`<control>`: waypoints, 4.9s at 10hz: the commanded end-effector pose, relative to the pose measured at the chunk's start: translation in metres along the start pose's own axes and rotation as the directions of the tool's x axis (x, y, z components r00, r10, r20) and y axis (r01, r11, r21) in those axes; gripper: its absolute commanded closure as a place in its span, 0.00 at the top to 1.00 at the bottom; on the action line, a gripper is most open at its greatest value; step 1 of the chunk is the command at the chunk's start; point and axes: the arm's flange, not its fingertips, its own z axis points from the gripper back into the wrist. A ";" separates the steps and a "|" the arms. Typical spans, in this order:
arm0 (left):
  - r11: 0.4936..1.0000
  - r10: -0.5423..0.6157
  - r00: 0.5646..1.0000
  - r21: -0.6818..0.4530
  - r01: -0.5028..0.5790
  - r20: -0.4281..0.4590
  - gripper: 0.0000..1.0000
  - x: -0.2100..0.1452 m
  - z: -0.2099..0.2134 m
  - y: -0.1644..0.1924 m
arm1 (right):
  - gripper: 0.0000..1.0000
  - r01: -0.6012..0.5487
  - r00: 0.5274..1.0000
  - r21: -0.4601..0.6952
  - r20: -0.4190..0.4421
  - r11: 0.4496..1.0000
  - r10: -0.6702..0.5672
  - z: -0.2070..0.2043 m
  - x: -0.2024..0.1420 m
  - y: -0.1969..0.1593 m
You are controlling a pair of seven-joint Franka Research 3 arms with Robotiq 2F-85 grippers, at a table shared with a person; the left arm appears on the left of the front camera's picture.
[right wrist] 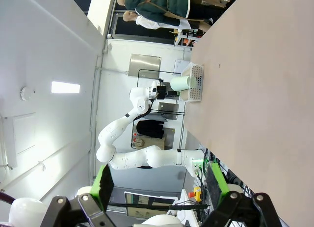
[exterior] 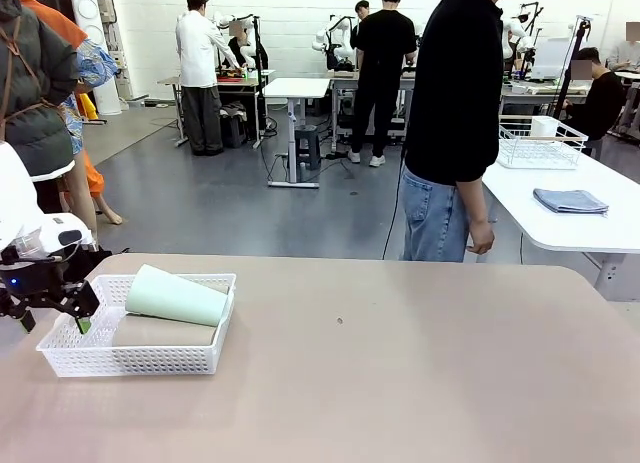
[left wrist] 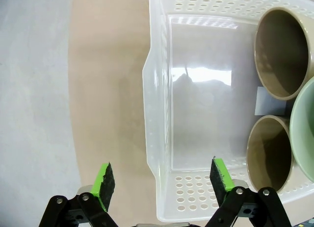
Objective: Clean and organize the cups into the basket.
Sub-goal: Move the Organizing basket back to the left side of the table.
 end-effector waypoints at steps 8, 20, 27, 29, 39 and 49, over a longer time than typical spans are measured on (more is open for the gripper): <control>1.000 -0.021 0.970 0.023 0.016 0.242 1.00 -0.140 0.095 0.013 | 1.00 0.002 1.000 0.001 0.002 1.000 -0.002 0.001 -0.001 0.000; 0.872 0.118 0.981 -0.489 -0.028 0.154 1.00 -0.057 0.167 0.083 | 1.00 0.002 1.000 0.001 0.002 1.000 -0.002 0.001 -0.001 0.000; 0.457 0.338 0.941 -0.879 -0.139 0.026 1.00 -0.053 0.145 0.207 | 1.00 0.002 1.000 0.001 0.002 1.000 -0.002 0.001 -0.001 0.000; 0.373 0.351 0.936 -0.913 -0.164 -0.025 1.00 -0.054 0.141 0.238 | 1.00 0.002 1.000 0.001 0.002 1.000 -0.002 0.001 -0.001 0.000; 0.278 0.392 0.917 -0.940 -0.197 -0.076 1.00 -0.066 0.118 0.264 | 1.00 0.002 1.000 0.001 0.002 1.000 -0.002 0.001 -0.001 0.000; 0.278 0.392 0.917 -0.940 -0.197 -0.076 1.00 -0.066 0.118 0.264 | 1.00 0.002 1.000 0.001 0.002 1.000 -0.002 0.001 -0.001 0.000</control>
